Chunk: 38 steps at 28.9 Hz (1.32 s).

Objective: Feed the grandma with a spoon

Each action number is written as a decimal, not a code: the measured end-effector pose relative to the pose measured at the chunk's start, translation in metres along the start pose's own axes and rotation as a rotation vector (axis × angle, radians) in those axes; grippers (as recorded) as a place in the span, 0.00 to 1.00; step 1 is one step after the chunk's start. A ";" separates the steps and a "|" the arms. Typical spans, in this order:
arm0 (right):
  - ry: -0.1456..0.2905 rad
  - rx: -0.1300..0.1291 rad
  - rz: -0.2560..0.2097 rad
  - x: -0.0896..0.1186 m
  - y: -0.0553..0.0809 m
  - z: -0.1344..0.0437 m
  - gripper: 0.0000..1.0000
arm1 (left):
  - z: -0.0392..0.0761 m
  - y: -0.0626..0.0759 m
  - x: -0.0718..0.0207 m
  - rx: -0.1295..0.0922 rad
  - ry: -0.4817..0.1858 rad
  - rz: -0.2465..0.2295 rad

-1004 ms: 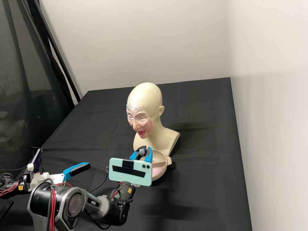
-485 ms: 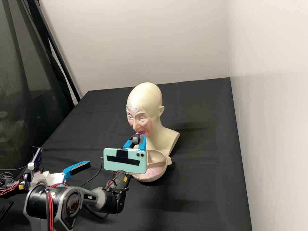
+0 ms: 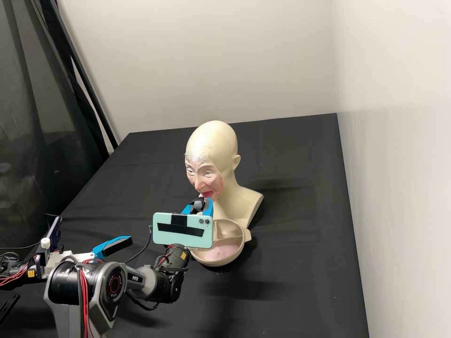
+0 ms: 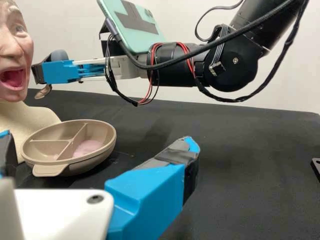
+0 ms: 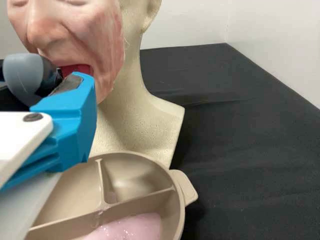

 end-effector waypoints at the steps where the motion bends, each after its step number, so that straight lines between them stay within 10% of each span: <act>1: 0.001 0.000 0.000 0.000 0.000 0.000 0.00 | 0.000 0.000 0.0000 0.000 0.000 0.000; 38: 0.040 -0.022 0.047 0.018 0.014 -0.020 0.00 | -0.001 -0.003 0.0046 -0.001 0.003 -0.011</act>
